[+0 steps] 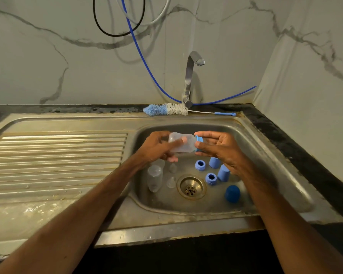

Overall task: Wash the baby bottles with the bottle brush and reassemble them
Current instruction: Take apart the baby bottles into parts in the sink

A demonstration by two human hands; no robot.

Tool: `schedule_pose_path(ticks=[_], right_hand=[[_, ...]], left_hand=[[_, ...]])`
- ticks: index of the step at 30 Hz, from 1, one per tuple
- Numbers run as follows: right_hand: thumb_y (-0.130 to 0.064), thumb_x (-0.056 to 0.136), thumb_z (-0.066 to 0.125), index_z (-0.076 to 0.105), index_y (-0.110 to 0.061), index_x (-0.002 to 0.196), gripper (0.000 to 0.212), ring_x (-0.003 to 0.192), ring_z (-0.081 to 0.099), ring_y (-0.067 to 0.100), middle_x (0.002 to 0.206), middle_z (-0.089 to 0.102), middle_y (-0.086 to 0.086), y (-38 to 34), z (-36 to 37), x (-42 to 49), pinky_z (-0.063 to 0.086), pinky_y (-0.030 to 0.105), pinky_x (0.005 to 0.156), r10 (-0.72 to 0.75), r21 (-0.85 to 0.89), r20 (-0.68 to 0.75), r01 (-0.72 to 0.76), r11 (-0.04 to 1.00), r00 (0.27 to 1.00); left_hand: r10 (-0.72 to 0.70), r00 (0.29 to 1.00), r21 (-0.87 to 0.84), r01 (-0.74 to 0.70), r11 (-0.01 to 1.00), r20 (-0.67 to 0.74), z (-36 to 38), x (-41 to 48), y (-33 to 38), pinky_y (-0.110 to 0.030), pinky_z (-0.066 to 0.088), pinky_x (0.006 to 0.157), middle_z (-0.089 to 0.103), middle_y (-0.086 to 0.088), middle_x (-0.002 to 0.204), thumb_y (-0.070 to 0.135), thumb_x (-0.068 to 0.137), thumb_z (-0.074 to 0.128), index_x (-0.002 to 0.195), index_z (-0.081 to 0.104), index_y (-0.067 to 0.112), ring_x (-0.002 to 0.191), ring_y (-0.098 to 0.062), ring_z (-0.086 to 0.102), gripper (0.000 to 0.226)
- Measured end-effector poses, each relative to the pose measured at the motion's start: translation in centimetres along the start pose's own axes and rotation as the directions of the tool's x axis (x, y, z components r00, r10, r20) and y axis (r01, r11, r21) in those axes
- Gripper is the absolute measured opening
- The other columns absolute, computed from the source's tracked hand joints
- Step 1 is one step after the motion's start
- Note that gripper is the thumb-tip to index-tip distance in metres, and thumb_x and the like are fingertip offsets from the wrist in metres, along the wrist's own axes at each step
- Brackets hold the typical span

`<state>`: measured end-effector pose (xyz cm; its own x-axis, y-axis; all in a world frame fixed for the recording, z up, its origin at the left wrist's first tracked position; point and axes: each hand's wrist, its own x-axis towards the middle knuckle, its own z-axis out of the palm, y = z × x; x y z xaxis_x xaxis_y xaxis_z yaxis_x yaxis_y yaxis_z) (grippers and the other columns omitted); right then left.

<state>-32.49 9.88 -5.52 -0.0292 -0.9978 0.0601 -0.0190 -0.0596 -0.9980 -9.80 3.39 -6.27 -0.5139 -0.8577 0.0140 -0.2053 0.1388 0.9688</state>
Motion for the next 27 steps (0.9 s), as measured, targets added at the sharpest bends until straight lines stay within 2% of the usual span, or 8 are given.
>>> schedule_pose_path(ticks=[3, 7, 9, 11, 14, 17, 24, 27], right_hand=[[-0.004, 0.081, 0.081, 0.07, -0.009, 0.123, 0.044, 0.103, 0.074, 0.025, 0.114, 0.076, 0.01, 0.1, -0.1, 0.0, 0.062, 0.036, 0.083, -0.043, -0.04, 0.042, 0.044, 0.998, 0.998], [-0.005, 0.081, 0.081, 0.07, -0.009, 0.122, 0.042, 0.104, 0.074, 0.029, 0.112, 0.076, 0.011, 0.3, -0.4, 0.2, 0.062, 0.04, 0.085, -0.021, -0.043, 0.038, 0.023, 0.999, 0.999], [-0.005, 0.082, 0.081, 0.07, -0.009, 0.122, 0.042, 0.104, 0.074, 0.029, 0.113, 0.076, 0.011, 0.2, -0.5, 0.3, 0.062, 0.04, 0.085, -0.02, -0.023, 0.039, 0.021, 0.999, 0.999], [-0.005, 0.082, 0.081, 0.069, -0.01, 0.123, 0.044, 0.105, 0.073, 0.027, 0.115, 0.075, 0.01, 0.0, -0.4, 0.4, 0.062, 0.038, 0.084, -0.043, -0.041, 0.051, 0.046, 0.998, 0.998], [-0.003, 0.08, 0.082, 0.069, -0.011, 0.124, 0.046, 0.109, 0.072, 0.023, 0.117, 0.075, 0.006, -0.2, -0.1, 0.5, 0.062, 0.036, 0.086, -0.083, -0.078, 0.067, 0.088, 0.993, 0.994], [-0.002, 0.076, 0.084, 0.069, -0.011, 0.121, 0.049, 0.112, 0.07, 0.015, 0.119, 0.074, 0.0, -0.1, 0.3, 0.6, 0.059, 0.031, 0.091, -0.185, -0.221, 0.085, 0.2, 0.955, 0.979], [-0.007, 0.075, 0.086, 0.07, -0.014, 0.12, 0.049, 0.117, 0.065, 0.009, 0.122, 0.071, -0.006, 0.2, 0.1, 0.7, 0.056, 0.029, 0.097, -0.336, -0.425, 0.154, 0.369, 0.826, 0.929], [-0.01, 0.074, 0.088, 0.072, -0.016, 0.116, 0.046, 0.112, 0.068, 0.009, 0.117, 0.074, -0.006, 0.3, 0.1, 0.6, 0.055, 0.027, 0.096, -0.313, -0.41, 0.128, 0.338, 0.847, 0.941]], left_hand=[[-0.13, 0.991, 0.024, 0.129, 0.991, 0.032, 0.1, -0.2, 0.1, -0.031, 0.061, 0.062, 0.078, -0.015, 0.094, 0.069, 0.093, 0.047, 0.116, 0.069, 0.007, 0.073, -0.029, 0.075, 0.07], [-0.041, 0.998, -0.09, 0.044, 0.995, 0.037, 0.2, 0.2, -0.3, -0.04, 0.064, 0.074, 0.062, -0.008, 0.128, 0.04, 0.089, 0.075, 0.138, 0.052, 0.021, 0.099, -0.028, 0.074, 0.058], [0.019, 1.0, -0.048, -0.019, 0.999, 0.007, -0.1, 0.4, -0.3, -0.036, 0.063, 0.069, 0.069, -0.011, 0.118, 0.036, 0.088, 0.077, 0.135, 0.055, 0.018, 0.088, -0.027, 0.076, 0.056], [0.04, 0.998, 0.003, -0.04, 0.999, -0.044, -0.3, 0.2, 0.1, -0.031, 0.06, 0.061, 0.076, -0.014, 0.099, 0.053, 0.089, 0.07, 0.123, 0.066, 0.011, 0.07, -0.026, 0.071, 0.054], [-0.02, 0.991, 0.043, 0.026, 0.999, -0.13, -0.3, 0.2, 0.3, -0.025, 0.048, 0.048, 0.076, -0.014, 0.077, 0.07, 0.093, 0.052, 0.105, 0.073, 0.005, 0.05, -0.021, 0.058, 0.069], [-0.109, 0.971, 0.045, 0.122, 0.992, -0.214, 0.0, 0.4, 0.0, -0.021, 0.043, 0.043, 0.07, -0.012, 0.063, 0.069, 0.098, 0.043, 0.102, 0.072, 0.003, 0.041, -0.014, 0.05, 0.073], [-0.262, 0.959, 0.029, 0.266, 0.964, -0.107, -1.1, 0.4, -1.0, -0.02, 0.043, 0.044, 0.07, -0.011, 0.067, 0.073, 0.1, 0.029, 0.106, 0.071, 0.004, 0.046, -0.014, 0.053, 0.081], [-0.237, 0.966, 0.009, 0.239, 0.971, -0.107, -1.2, 0.3, -0.6, -0.023, 0.05, 0.049, 0.076, -0.014, 0.076, 0.071, 0.097, 0.043, 0.106, 0.071, 0.005, 0.052, -0.016, 0.06, 0.072]])
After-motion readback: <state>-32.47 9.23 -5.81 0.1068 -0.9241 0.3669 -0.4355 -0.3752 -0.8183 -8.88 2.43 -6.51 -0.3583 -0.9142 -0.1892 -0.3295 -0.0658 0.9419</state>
